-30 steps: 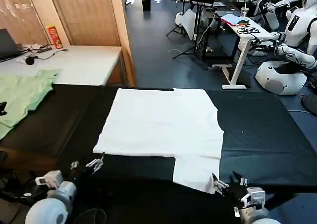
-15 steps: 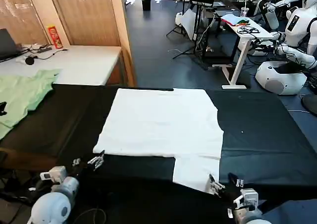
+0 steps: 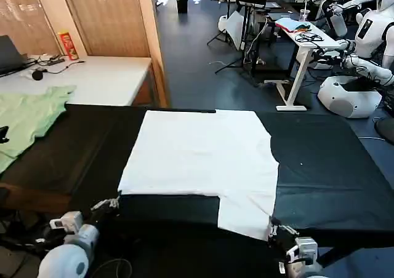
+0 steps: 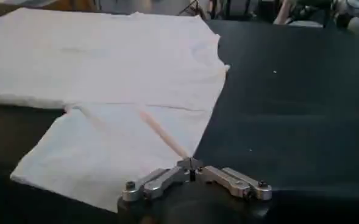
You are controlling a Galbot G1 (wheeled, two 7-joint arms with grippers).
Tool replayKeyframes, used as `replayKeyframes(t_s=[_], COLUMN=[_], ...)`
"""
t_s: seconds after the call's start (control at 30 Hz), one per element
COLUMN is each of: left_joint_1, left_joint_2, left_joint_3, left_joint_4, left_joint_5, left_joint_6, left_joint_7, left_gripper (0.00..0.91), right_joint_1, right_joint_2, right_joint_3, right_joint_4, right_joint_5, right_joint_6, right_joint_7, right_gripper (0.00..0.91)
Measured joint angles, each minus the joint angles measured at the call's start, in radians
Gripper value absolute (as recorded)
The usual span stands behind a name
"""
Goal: Fold and organize the clothes.
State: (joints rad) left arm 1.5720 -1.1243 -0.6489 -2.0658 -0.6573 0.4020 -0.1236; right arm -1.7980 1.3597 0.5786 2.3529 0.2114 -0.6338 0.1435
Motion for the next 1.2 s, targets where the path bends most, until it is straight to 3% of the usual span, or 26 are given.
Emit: replayKeyframes(t_s=[0.17, 0.37, 0.67, 0.9, 1.2], left_joint_1=[0.073, 0.117, -0.038, -0.169, -0.281], left_joint_2=[0.012, 0.002, -0.064, -0.082, -0.065], left_joint_3=[-0.037, -0.064, -0.020, 0.022, 0.062], left_joint_4=[-0.068, -0.106, -0.036, 0.075, 0.194], left_joint_5=[0.001, 0.072, 0.158, 0.202, 0.237], left_joint_6=[-0.002, -0.053, -0.078, -0.087, -0.104], left_joint_7=[-0.006, 0.012, 0.020, 0.020, 0.030], left_gripper=[0.000, 0.000, 0.000, 0.000, 0.000], right_joint_1=[-0.061, -0.013, 0.237, 0.436, 0.618], right_joint_2=[0.006, -0.021, -0.117, -0.192, -0.200], right_joint_3=[0.018, 0.045, 0.006, -0.051, -0.136], right_joint_4=[0.055, 0.024, -0.199, -0.345, -0.523], right_joint_5=[0.033, 0.119, 0.183, 0.210, 0.187], right_joint_6=[0.024, 0.130, 0.208, 0.213, 0.215], right_joint_7=[-0.002, -0.060, -0.064, -0.061, -0.067], right_gripper=[0.000, 0.000, 0.000, 0.000, 0.000])
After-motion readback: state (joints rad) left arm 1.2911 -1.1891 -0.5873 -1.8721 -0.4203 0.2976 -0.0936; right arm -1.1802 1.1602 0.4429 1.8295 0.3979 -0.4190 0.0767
